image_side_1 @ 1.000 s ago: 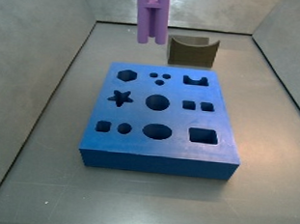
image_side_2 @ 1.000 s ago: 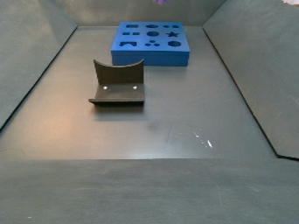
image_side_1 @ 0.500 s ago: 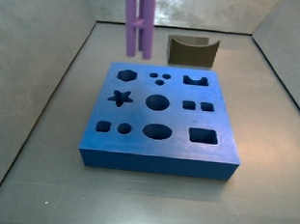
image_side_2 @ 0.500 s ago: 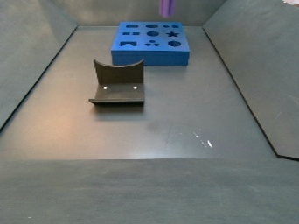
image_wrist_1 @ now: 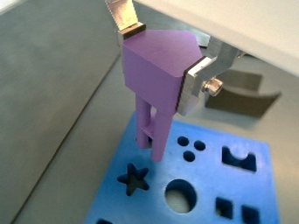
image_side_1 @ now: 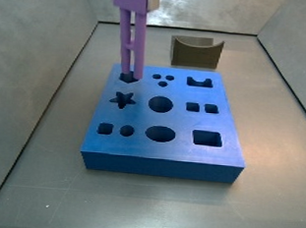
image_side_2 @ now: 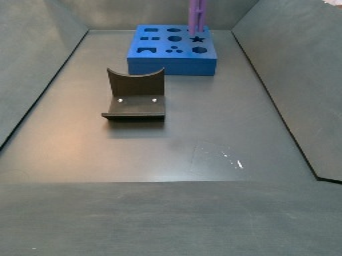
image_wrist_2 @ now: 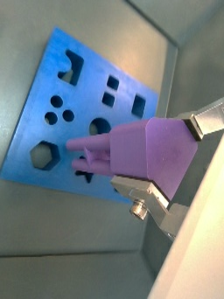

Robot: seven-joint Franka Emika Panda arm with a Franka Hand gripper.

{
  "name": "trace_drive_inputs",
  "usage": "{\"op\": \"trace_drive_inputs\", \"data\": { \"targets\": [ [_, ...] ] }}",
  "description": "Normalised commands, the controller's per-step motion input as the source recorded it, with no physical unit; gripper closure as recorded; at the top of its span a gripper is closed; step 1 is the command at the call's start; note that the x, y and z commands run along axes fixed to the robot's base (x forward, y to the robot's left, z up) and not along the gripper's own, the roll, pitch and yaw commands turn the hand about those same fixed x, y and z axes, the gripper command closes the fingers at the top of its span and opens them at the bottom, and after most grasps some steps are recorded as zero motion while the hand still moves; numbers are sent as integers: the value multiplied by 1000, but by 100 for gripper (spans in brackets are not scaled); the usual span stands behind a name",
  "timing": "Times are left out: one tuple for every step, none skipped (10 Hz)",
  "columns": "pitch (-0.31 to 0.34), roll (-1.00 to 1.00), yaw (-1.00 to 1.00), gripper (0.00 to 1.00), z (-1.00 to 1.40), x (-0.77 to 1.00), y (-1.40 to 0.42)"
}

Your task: Insert the 3 prong object.

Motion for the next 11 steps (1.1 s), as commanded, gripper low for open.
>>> {"op": "trace_drive_inputs", "data": {
  "targets": [
    [109,0,-714,100,-274,246,277],
    [111,0,-649,100,-226,349,320],
    [100,0,-620,100,-166,420,329],
    [63,0,-571,100,-109,549,334],
    [37,-7,-580,100,-77,569,326],
    [26,-14,-674,100,-97,457,260],
    [21,-7,-769,100,-140,326,200],
    [26,0,-791,100,-169,283,186],
    [30,0,-803,100,-189,257,163],
    [31,0,-691,100,-229,320,0],
    [59,73,-506,100,-191,377,-246]
  ]
}}
